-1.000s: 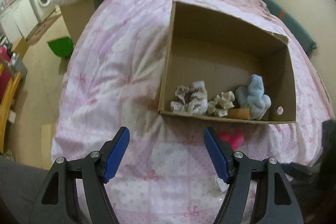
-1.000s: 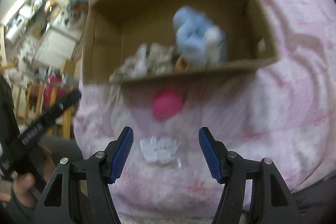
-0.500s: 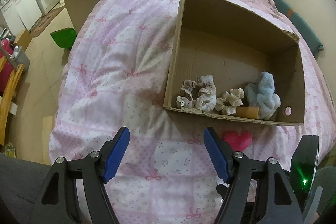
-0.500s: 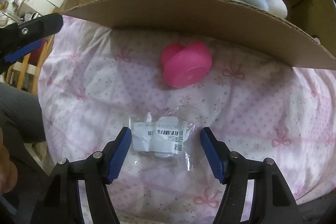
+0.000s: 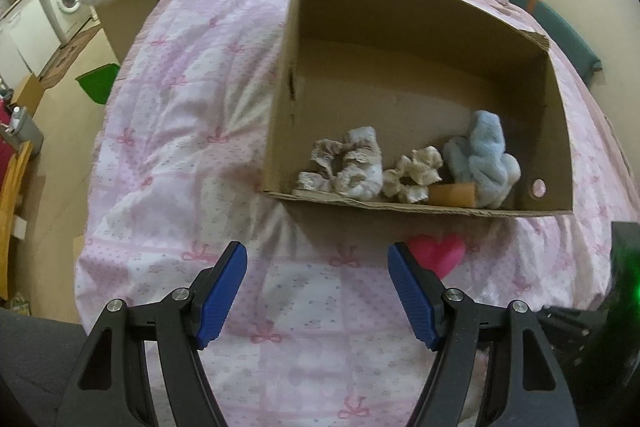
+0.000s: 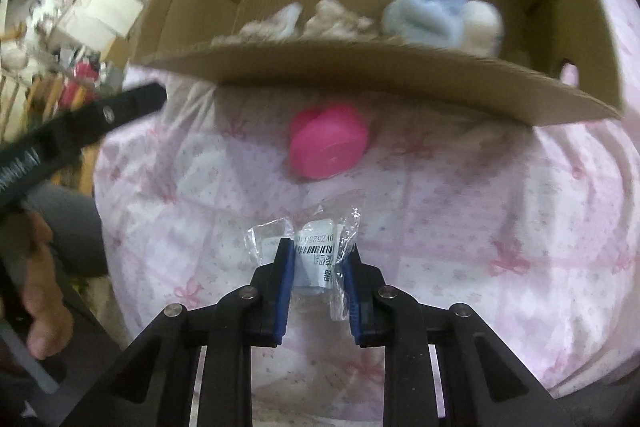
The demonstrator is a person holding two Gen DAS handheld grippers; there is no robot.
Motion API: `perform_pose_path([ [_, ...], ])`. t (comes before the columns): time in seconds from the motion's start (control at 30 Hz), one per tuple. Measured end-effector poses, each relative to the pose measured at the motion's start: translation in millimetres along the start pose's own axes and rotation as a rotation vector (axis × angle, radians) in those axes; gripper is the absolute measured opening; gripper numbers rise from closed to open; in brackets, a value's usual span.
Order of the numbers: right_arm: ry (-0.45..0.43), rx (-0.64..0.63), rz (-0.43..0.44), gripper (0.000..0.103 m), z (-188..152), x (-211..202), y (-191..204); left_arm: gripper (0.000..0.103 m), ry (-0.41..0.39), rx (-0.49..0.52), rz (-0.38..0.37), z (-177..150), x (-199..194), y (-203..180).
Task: Organize soft objects
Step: 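Grasp the clear barcode-labelled plastic packet with the right gripper, then grasp the pink rubber duck with the left gripper while the right gripper holds the packet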
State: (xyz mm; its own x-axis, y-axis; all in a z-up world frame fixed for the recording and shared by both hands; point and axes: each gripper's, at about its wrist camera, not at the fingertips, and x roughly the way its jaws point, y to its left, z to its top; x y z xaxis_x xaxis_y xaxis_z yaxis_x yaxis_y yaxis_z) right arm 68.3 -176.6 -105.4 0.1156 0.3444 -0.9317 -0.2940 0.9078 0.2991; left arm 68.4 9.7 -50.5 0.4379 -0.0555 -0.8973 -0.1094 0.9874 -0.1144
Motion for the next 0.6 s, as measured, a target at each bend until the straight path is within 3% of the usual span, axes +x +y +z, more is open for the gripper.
perform_pose_path([
  [0.27, -0.107, 0.185, -0.015, 0.025, 7.3, -32.2, -42.6, 0.070, 0.011, 0.091, -0.072, -6.5, 10.1, -28.7],
  [0.6, -0.114, 0.248, 0.004, 0.026, 4.7, -37.1, -60.8, 0.070, 0.067, 0.227, -0.161, -10.6, 39.3, -73.8],
])
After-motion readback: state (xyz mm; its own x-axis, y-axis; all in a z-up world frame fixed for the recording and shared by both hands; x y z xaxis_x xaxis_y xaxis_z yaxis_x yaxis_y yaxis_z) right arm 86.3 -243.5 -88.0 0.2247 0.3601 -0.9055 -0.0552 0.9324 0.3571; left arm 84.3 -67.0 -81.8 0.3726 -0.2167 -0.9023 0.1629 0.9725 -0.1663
